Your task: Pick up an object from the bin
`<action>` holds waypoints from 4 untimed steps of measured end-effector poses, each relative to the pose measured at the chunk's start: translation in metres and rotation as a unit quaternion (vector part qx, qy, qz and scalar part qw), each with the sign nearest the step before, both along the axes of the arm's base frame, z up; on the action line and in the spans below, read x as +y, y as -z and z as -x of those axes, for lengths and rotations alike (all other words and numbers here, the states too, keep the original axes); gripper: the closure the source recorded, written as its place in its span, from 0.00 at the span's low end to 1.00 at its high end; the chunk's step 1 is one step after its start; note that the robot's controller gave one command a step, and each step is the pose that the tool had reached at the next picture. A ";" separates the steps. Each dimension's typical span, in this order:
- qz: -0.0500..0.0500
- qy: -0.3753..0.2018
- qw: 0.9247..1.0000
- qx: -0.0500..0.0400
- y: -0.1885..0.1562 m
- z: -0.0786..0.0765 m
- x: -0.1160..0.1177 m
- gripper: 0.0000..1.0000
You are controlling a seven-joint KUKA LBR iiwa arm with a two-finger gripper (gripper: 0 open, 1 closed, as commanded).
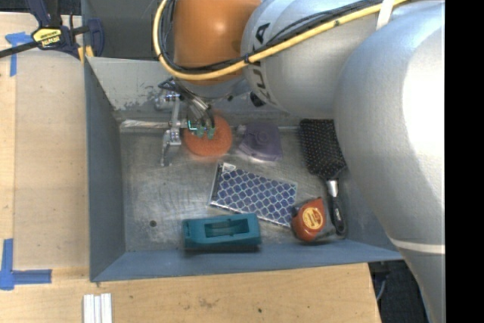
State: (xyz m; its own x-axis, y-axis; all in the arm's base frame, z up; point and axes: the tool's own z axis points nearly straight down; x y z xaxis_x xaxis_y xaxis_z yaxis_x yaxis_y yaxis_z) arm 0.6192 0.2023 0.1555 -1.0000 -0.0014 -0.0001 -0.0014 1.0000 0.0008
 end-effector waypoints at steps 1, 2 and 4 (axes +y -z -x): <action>0.000 0.001 1.000 -0.001 -0.001 -0.001 0.000 0.00; -0.002 0.040 0.999 -0.002 0.007 -0.001 -0.023 0.00; 0.001 -0.126 0.992 -0.002 0.041 0.005 -0.093 0.00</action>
Offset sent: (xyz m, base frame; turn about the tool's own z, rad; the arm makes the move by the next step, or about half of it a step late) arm 0.0013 -0.0652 -0.0233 0.2085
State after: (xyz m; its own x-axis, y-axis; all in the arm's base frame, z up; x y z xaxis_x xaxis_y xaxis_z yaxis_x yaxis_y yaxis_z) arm 0.6138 0.1094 0.1147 -0.9681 -0.2505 -0.0034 -0.2505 0.9681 -0.0016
